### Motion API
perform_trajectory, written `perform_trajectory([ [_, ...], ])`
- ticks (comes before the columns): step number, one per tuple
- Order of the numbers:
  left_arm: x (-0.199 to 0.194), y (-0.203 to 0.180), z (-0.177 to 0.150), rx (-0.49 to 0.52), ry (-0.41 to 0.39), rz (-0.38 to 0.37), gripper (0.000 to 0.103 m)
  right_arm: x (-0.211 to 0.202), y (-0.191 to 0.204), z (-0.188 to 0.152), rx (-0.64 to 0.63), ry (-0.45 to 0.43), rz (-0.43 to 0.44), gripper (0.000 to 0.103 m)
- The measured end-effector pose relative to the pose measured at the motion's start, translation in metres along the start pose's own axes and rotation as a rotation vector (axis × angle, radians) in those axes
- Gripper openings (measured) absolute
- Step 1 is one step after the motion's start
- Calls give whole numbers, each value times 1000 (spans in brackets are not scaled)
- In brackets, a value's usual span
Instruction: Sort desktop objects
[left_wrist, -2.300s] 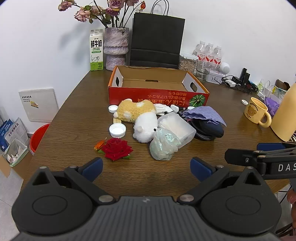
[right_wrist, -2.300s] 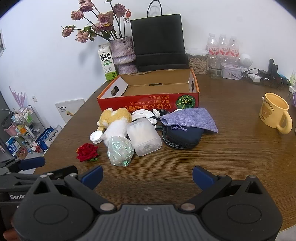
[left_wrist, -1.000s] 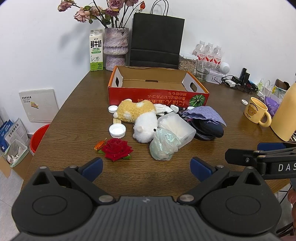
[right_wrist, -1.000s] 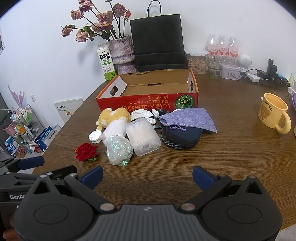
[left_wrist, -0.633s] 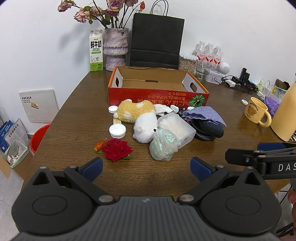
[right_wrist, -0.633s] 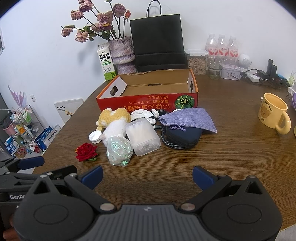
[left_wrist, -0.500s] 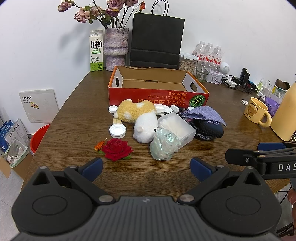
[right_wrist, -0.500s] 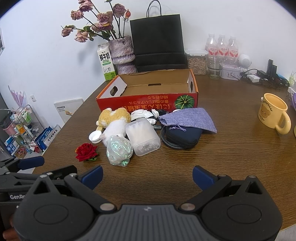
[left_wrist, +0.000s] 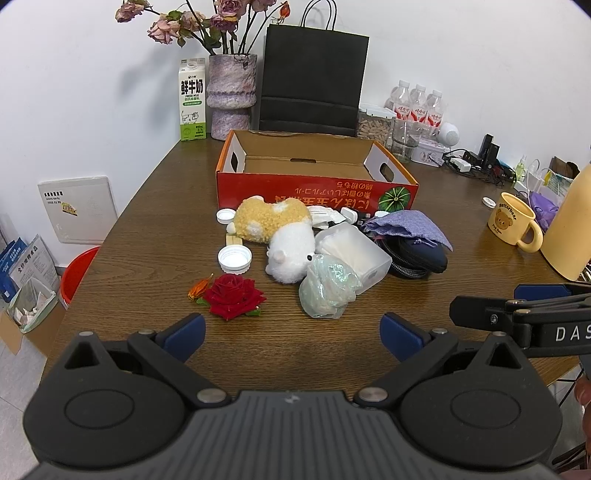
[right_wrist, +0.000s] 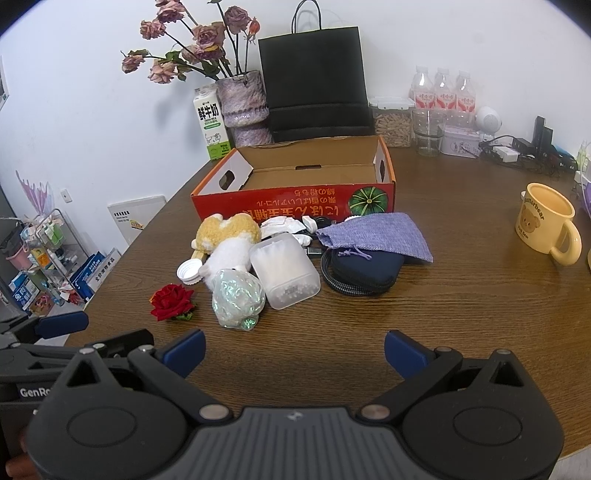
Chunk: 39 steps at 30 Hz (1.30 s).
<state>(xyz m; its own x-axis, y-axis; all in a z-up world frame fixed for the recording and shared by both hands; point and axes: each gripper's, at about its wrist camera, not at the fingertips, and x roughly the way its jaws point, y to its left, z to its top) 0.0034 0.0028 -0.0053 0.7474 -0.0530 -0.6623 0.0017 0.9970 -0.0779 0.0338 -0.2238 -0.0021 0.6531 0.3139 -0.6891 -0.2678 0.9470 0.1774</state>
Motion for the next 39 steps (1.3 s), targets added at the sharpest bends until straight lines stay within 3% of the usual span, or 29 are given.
perform_trajectory([
  [24,10,11,-17,-9,-2,-4,103,14,4,-13,-7,8,15,103],
  [30,11,18,-20,-17,-47,-37,103,21,4,-18,-7,-2,18,103],
  [39,27,29,-21,-12,-83,2,103,45,3,-23,-14,-36,51,103],
])
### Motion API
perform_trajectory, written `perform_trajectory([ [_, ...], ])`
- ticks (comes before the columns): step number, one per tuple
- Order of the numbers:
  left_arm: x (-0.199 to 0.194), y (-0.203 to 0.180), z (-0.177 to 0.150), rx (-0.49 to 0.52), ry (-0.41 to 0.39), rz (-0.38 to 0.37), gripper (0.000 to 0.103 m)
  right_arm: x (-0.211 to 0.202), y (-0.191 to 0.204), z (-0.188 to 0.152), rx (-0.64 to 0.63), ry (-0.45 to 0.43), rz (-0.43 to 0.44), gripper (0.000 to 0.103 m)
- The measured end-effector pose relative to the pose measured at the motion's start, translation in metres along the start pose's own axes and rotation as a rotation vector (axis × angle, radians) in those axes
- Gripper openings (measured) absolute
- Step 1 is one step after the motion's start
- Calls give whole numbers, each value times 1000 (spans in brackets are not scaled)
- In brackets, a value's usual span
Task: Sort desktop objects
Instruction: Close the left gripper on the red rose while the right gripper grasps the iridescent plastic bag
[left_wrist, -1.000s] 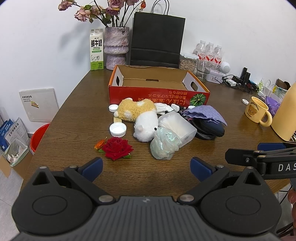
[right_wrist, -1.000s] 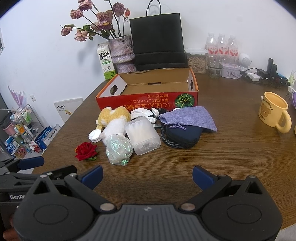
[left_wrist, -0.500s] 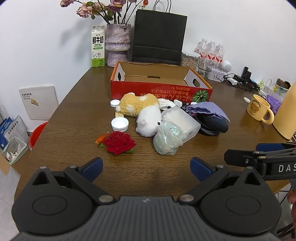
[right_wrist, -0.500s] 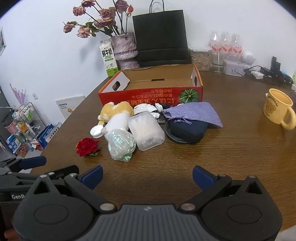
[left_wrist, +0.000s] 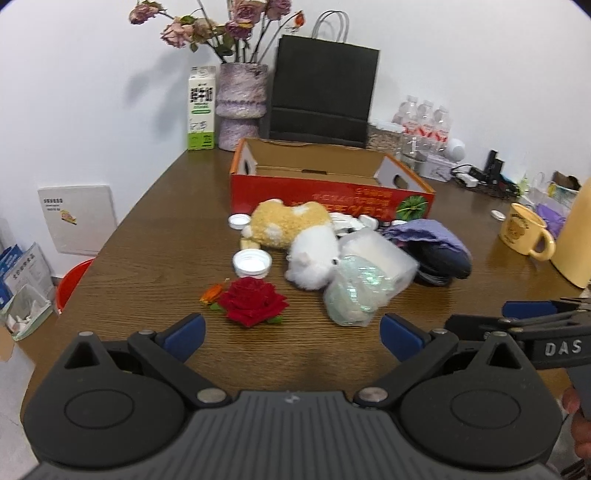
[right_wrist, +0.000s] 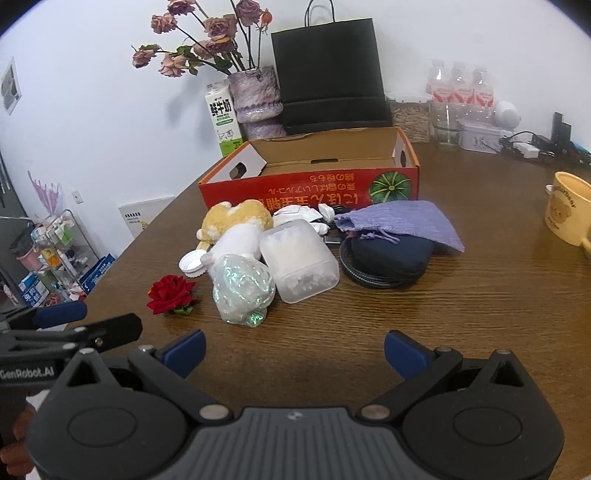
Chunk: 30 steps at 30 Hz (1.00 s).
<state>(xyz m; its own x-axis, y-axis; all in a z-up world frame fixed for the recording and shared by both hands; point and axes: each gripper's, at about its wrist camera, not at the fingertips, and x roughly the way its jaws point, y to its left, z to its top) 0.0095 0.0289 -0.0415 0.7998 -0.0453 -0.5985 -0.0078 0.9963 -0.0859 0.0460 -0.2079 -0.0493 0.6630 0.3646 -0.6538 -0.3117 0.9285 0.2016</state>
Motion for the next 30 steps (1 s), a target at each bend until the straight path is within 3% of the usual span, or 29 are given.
perform_trajectory([
  [9,25,23,-2,7,-24,35,103,33,11,-1,-77,-48,52,103],
  [17,51,37,0,15,-13,21,103,62,30,0,-182,-108,66,97],
  [21,60,41,1,29,-13,5,92,71,38,3,-225,-134,80,87],
  [30,81,43,3,58,-1,-28,67,85,51,2,-317,-184,78,78],
])
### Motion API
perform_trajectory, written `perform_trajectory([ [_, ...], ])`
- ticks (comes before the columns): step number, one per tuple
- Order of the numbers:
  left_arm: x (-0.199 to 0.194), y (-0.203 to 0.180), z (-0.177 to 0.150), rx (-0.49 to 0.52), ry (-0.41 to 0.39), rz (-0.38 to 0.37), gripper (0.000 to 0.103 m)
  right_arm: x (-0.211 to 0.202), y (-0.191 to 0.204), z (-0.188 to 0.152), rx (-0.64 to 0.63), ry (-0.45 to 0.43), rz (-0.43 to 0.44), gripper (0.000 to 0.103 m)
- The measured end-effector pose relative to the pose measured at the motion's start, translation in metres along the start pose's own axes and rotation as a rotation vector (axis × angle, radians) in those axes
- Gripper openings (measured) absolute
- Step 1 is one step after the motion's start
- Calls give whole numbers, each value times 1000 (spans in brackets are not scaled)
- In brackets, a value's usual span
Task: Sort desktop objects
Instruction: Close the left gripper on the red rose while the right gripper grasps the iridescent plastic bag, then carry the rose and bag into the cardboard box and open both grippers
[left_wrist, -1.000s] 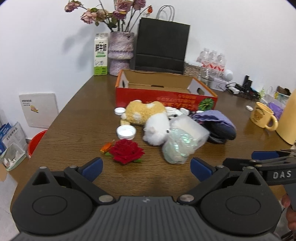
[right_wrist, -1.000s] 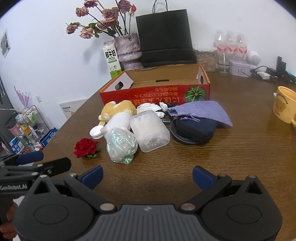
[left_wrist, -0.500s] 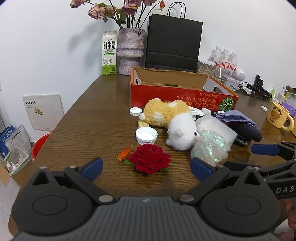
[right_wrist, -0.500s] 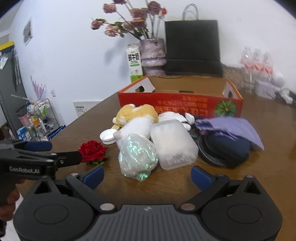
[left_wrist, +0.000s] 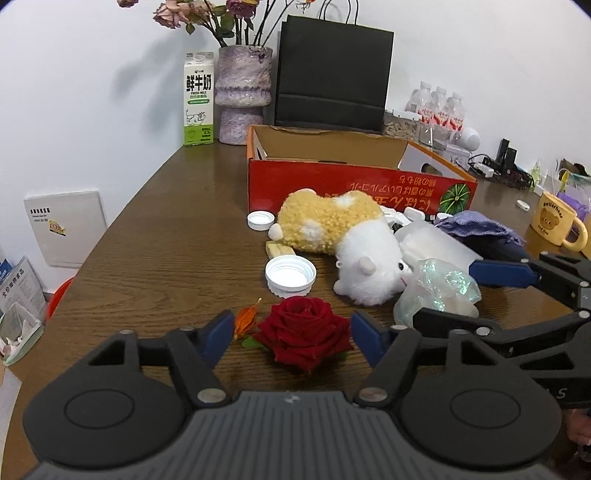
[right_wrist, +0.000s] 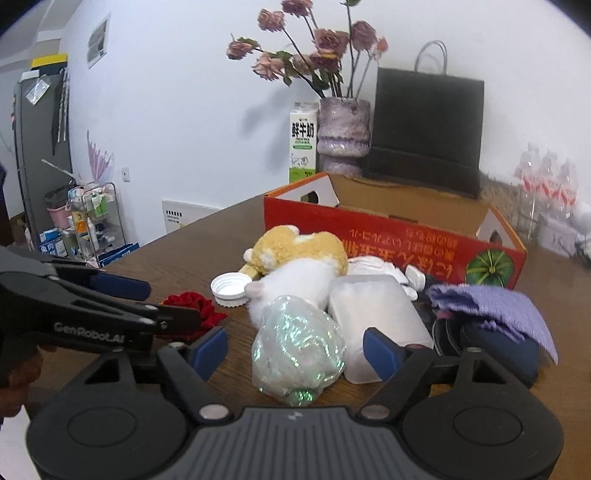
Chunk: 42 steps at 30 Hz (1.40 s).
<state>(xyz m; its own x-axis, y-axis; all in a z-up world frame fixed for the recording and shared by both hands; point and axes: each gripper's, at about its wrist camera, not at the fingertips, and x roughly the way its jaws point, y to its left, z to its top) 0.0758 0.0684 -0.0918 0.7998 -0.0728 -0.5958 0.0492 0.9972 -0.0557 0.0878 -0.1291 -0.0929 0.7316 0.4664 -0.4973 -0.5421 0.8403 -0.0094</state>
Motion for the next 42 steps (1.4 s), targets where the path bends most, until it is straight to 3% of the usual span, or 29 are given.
perform_trajectory([
  [3,8,0,-1,6,9,-9,66,2,2,-1,-20,-7,21,66],
  [8,14,0,-2,16,10,-17,63,9,3,-4,-31,30,32,61],
  [11,20,0,-3,17,23,-26,54,14,1,-6,-11,46,40,59],
  [19,19,-2,-6,18,12,-41,45,17,-4,-8,20,42,55,42],
  [31,-1,-3,5,-26,-26,-36,43,-8,-7,2,36,-27,56,40],
  [42,1,-19,68,-30,-127,-62,43,-16,-44,44,80,-100,20,40],
])
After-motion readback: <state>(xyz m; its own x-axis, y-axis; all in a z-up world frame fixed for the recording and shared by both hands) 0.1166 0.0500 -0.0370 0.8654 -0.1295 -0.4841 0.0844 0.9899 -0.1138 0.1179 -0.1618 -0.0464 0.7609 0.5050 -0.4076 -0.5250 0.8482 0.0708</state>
